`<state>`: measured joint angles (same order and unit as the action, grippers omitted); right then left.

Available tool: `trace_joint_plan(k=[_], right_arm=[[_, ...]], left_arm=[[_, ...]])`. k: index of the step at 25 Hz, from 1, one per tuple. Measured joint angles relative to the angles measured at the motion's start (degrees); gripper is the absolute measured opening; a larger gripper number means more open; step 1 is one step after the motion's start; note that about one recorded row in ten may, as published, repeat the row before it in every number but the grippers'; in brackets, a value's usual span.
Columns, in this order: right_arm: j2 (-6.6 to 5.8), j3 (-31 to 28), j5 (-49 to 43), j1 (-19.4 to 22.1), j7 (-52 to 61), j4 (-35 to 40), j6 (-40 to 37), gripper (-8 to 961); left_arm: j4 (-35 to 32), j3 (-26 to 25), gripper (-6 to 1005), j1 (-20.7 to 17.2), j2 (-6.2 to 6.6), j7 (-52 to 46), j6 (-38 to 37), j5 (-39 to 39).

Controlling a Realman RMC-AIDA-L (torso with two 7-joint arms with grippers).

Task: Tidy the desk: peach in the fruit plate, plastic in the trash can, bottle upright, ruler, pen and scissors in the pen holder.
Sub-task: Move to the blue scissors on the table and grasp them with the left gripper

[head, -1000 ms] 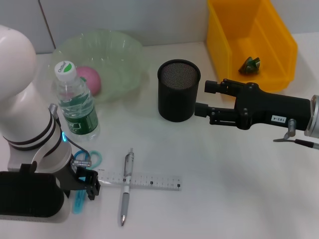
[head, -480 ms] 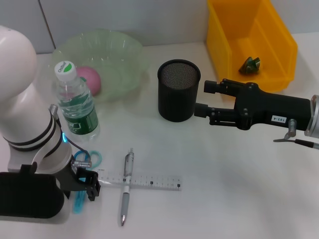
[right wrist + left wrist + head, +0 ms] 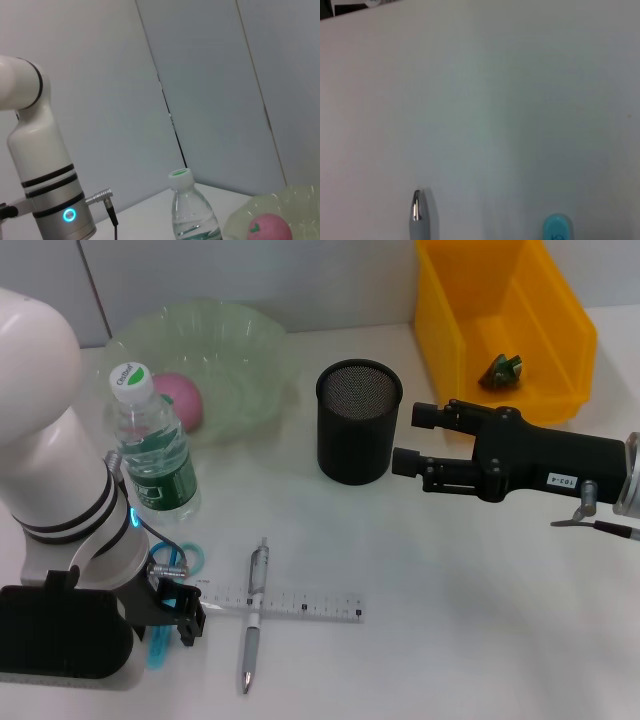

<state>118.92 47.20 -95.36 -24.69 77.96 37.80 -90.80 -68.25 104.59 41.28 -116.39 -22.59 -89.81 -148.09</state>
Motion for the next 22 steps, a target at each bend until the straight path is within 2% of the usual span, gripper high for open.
trace_joint_plan(k=[18,22], right_arm=[[-0.01,-0.09,0.0,-0.25,0.07,0.0,0.01,824],[-0.01,-0.09,0.0,-0.17,0.4,0.22,-0.05,824]], left_arm=[[0.46,-0.01,524,-0.26,0.12,0.81,0.33,0.55],[1.1,-0.02,389,-0.12,0.17,1.41,0.46,0.57]])
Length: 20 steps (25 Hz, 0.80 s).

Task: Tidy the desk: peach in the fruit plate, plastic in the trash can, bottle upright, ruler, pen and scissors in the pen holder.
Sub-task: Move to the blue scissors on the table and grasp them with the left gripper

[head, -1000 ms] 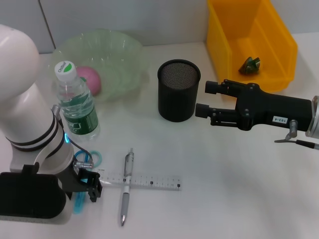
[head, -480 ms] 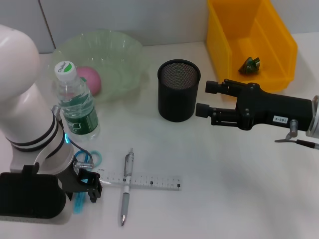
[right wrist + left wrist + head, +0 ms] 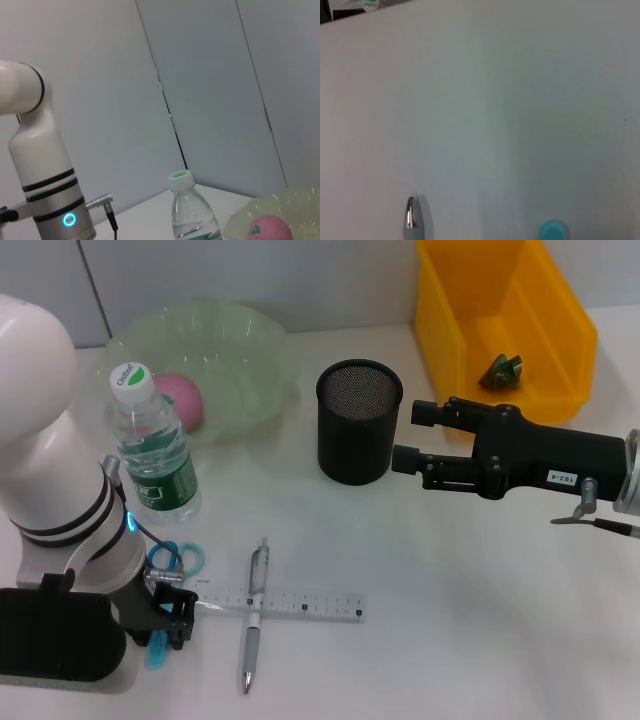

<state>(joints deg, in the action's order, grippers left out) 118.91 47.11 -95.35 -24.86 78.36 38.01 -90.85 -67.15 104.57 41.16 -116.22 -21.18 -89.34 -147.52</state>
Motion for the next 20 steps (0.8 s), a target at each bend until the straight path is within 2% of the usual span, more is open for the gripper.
trace_joint_plan(k=[11,15,20], right_arm=[[0.0,-0.48,0.05,0.3,0.23,0.31,-0.61,825],[0.0,-0.58,0.07,0.33,0.27,0.31,-0.68,825],[0.0,-0.74,0.14,0.29,0.3,0.32,-0.73,824]], left_arm=[[0.17,-0.06,233,0.02,-0.13,0.72,0.92,0.77],[-0.57,-0.34,229,-0.26,-0.15,0.44,1.25,0.75],[-5.03,-2.77,230,-2.57,-0.6,-1.94,1.74,0.25]])
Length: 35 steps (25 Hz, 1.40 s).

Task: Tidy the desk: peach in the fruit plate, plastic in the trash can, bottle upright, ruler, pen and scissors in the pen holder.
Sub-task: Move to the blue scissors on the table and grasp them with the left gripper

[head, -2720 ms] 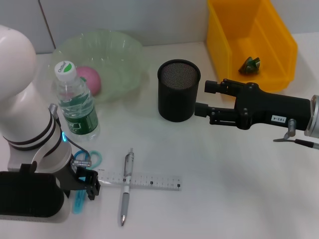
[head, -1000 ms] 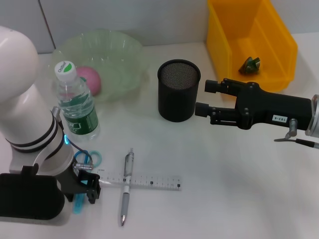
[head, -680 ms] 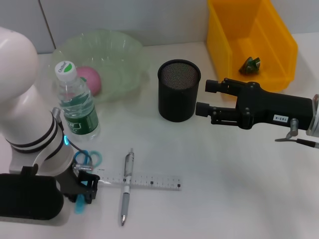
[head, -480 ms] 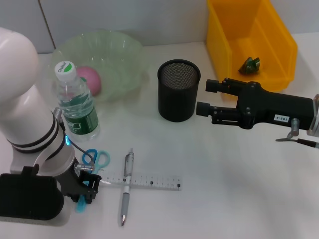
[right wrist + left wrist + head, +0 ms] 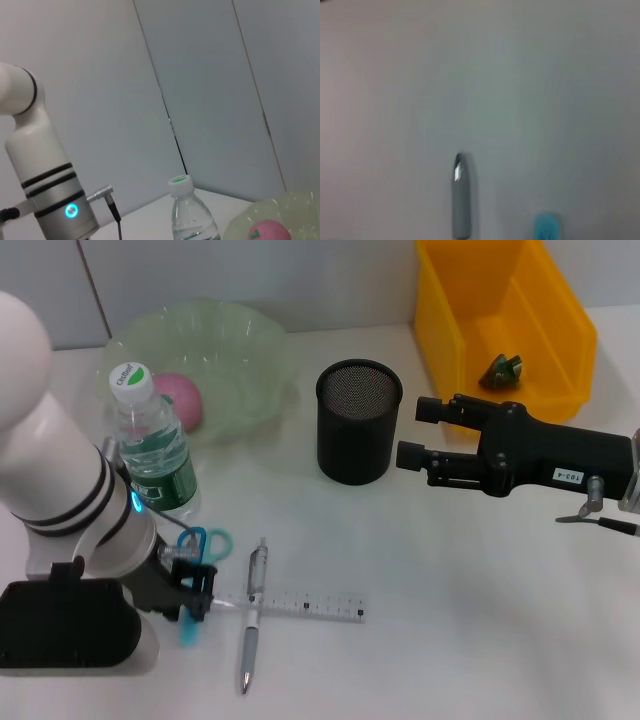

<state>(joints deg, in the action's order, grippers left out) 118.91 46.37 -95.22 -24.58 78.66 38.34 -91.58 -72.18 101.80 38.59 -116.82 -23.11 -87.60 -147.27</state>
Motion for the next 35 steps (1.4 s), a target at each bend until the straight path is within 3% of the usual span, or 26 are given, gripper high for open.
trace_joint_plan(k=[5,16,26,31,35], right_arm=[[-0.01,-0.05,0.04,-0.17,0.09,1.23,0.0,824],[0.15,0.0,0.04,-0.47,1.41,1.96,-0.46,824],[0.18,0.21,0.04,-0.56,1.41,2.38,-0.64,824],[0.18,0.07,0.03,-0.49,1.41,2.4,-1.06,825],[0.18,-0.09,0.03,-0.43,1.41,2.4,-1.27,825]], left_arm=[[-4.47,-2.97,232,-2.54,-0.87,-0.79,0.04,-1.84],[-5.87,-1.98,237,-4.32,-0.04,-2.72,-0.92,-2.82],[-6.29,-0.39,300,-4.44,0.19,-5.19,-1.56,-1.73],[-6.29,-0.05,560,-4.39,0.19,-4.87,-1.64,-1.75],[-5.69,0.61,631,-4.02,0.45,-3.81,-1.64,-1.65]])
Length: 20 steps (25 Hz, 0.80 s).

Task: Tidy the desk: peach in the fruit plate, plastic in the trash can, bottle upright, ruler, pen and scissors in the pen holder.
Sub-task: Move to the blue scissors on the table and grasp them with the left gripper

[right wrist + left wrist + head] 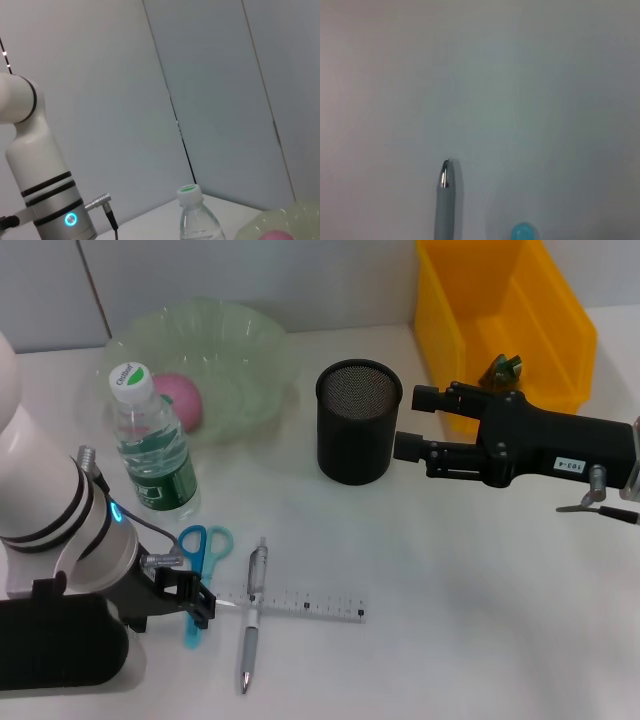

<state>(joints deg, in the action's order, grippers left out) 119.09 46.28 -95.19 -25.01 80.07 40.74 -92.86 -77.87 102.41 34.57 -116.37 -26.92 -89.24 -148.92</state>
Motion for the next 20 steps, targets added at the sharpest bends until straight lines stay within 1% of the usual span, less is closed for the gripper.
trace_joint_plan(k=[3,10,20], right_arm=[[0.0,0.07,0.0,-0.05,0.0,0.05,-0.03,825],[0.0,0.02,0.0,-0.09,0.0,0.04,-0.05,825],[-0.07,0.09,0.0,0.48,0.0,0.27,-0.22,824]], left_arm=[[0.55,0.22,684,0.32,0.21,1.46,0.01,0.44],[1.11,0.56,683,0.89,0.34,2.43,0.46,1.37],[3.92,0.61,684,2.35,-0.33,2.38,1.51,2.13]])
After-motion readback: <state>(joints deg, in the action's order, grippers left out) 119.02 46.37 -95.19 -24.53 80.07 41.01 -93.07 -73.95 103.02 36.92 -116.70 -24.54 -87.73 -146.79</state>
